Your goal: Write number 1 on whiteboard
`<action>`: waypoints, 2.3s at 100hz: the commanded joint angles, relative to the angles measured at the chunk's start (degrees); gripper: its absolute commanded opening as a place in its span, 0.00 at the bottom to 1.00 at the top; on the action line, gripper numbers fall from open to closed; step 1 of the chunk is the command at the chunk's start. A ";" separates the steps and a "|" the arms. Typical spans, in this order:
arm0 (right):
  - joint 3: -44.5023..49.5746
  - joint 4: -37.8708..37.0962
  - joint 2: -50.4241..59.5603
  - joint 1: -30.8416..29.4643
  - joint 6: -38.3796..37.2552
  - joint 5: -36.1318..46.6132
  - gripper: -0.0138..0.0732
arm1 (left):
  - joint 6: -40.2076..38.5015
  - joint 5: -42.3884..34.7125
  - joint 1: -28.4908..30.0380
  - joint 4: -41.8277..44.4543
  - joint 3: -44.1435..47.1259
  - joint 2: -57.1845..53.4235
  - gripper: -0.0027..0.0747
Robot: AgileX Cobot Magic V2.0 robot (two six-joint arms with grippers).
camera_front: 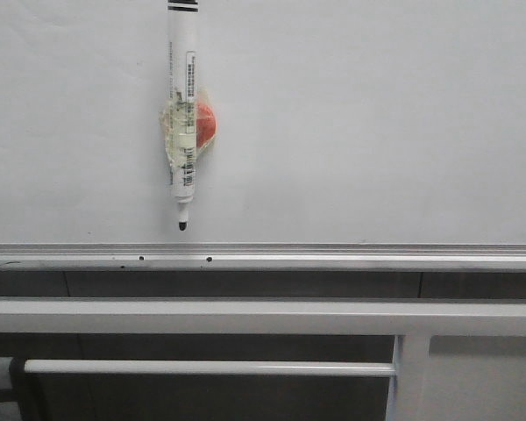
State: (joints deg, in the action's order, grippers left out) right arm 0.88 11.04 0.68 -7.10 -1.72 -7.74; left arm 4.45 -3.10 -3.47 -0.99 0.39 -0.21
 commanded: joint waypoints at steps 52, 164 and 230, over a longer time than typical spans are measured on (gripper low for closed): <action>-5.22 0.13 -0.24 -0.12 0.50 7.74 0.09 | -0.49 5.10 -0.79 -13.47 -5.65 2.75 0.01; -20.51 1.50 -11.68 -0.04 0.50 -24.07 0.09 | 7.94 2.76 -18.53 -19.36 -15.30 22.28 0.75; -20.51 3.19 -11.77 -0.04 2.26 -23.83 0.09 | 6.94 -21.46 -41.33 -20.77 -8.71 40.08 0.74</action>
State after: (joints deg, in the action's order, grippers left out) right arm -18.10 13.25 -9.94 -7.10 -1.24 -35.64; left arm 12.03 -15.28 -41.19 -21.91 -6.77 35.17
